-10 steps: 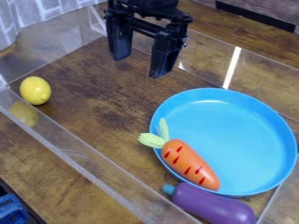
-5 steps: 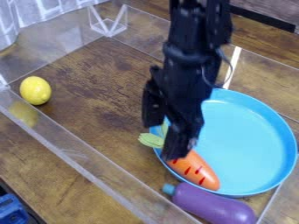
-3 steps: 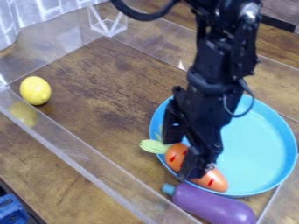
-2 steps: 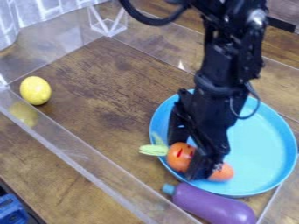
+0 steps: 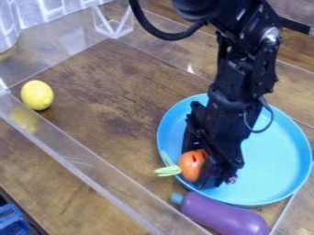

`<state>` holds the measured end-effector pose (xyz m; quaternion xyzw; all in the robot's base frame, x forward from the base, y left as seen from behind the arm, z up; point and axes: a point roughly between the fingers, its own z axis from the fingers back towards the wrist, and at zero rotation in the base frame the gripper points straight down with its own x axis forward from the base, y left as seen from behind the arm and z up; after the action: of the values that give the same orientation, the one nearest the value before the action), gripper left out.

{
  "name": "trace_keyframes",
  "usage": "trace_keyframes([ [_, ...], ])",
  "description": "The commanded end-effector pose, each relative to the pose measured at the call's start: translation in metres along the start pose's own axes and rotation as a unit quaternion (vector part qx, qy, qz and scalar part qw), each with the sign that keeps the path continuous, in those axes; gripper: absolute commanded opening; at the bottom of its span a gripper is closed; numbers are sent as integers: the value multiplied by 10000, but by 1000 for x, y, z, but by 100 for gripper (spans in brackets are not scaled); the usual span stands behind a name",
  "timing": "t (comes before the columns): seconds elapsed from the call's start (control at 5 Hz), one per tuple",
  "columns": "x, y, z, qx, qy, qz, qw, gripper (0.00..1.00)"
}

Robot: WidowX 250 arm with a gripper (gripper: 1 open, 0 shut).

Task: Move the carrot to the left side

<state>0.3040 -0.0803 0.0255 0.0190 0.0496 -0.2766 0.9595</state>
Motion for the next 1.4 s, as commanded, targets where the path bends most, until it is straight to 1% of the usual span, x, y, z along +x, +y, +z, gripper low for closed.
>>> trace_keyframes([
  [0.0, -1, 4, 17, -1, -314, 156, 9994, 0],
  [0.2, -9, 0, 20, -65, -339, 232, 9991, 0],
  [0.6, -5, 9, 26, -113, -343, -249, 9990, 0],
  [0.8, -3, 14, 28, -117, -361, -488, 9981, 0],
  [1.2, 1, 12, 33, -131, -393, -487, 9980, 0],
])
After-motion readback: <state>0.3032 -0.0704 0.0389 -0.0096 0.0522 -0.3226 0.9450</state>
